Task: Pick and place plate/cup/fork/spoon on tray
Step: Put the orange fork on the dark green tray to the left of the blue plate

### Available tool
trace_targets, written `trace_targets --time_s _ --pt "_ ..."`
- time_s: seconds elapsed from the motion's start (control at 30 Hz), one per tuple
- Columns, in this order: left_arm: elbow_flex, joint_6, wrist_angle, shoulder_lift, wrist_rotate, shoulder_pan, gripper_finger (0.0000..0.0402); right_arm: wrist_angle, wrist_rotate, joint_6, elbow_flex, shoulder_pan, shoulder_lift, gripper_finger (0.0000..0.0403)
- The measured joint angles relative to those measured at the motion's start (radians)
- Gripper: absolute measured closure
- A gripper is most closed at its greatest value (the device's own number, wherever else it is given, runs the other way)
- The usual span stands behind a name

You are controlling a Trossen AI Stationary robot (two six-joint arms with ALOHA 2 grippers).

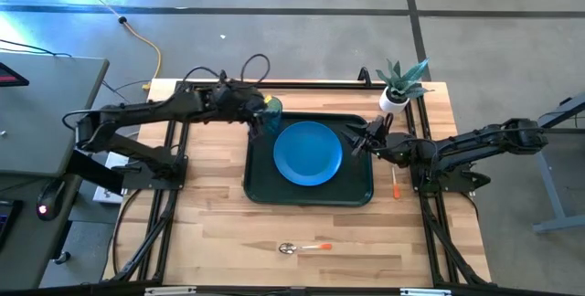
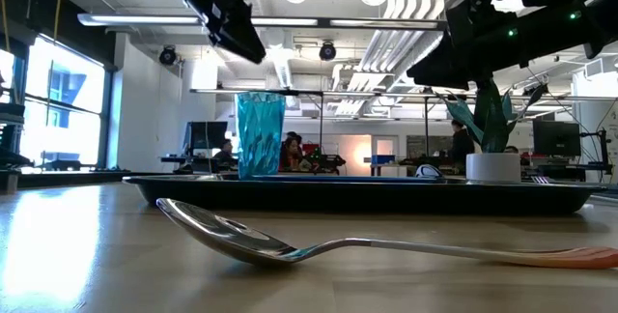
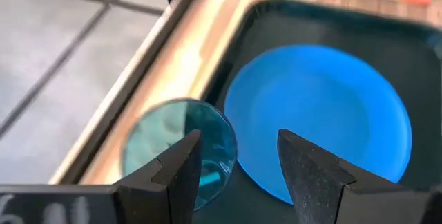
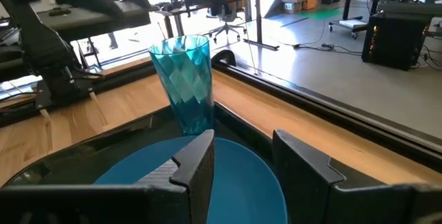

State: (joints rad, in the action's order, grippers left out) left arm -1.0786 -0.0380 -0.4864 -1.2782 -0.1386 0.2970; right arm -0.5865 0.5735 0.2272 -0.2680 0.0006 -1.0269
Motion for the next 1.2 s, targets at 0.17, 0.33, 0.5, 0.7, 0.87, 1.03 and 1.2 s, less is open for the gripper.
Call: trace_targets --time_s 0.17,0.33,0.5,0.7,0.87,1.03,1.2 --pt "0.000 0.025 -0.023 0.112 -0.126 -0.027 0.0221 -0.001 0.006 -0.010 0.000 0.000 0.000 0.0263" --pt "0.000 0.144 -0.068 0.243 -0.427 -0.053 0.0221 0.003 0.115 0.012 0.000 0.000 0.000 0.0263" --pt "0.019 0.259 -0.168 0.340 -0.556 -0.098 0.0221 0.058 0.243 0.084 0.000 0.000 0.000 0.0263" --pt "0.262 0.458 -0.078 0.401 -0.641 -0.218 0.0222 0.186 0.382 0.191 0.000 0.000 0.000 0.0263" --pt "0.505 0.569 0.191 0.394 -0.685 -0.332 0.0222 0.262 0.386 0.271 0.000 -0.007 0.000 0.0263" --pt "0.642 0.647 0.406 0.359 -0.695 -0.390 0.0222 0.397 0.271 0.405 -0.022 -0.081 0.024 0.0266" --pt "0.711 0.713 0.482 0.292 -0.705 -0.399 0.0222 0.825 0.142 0.572 -0.135 -0.195 0.013 0.0292"
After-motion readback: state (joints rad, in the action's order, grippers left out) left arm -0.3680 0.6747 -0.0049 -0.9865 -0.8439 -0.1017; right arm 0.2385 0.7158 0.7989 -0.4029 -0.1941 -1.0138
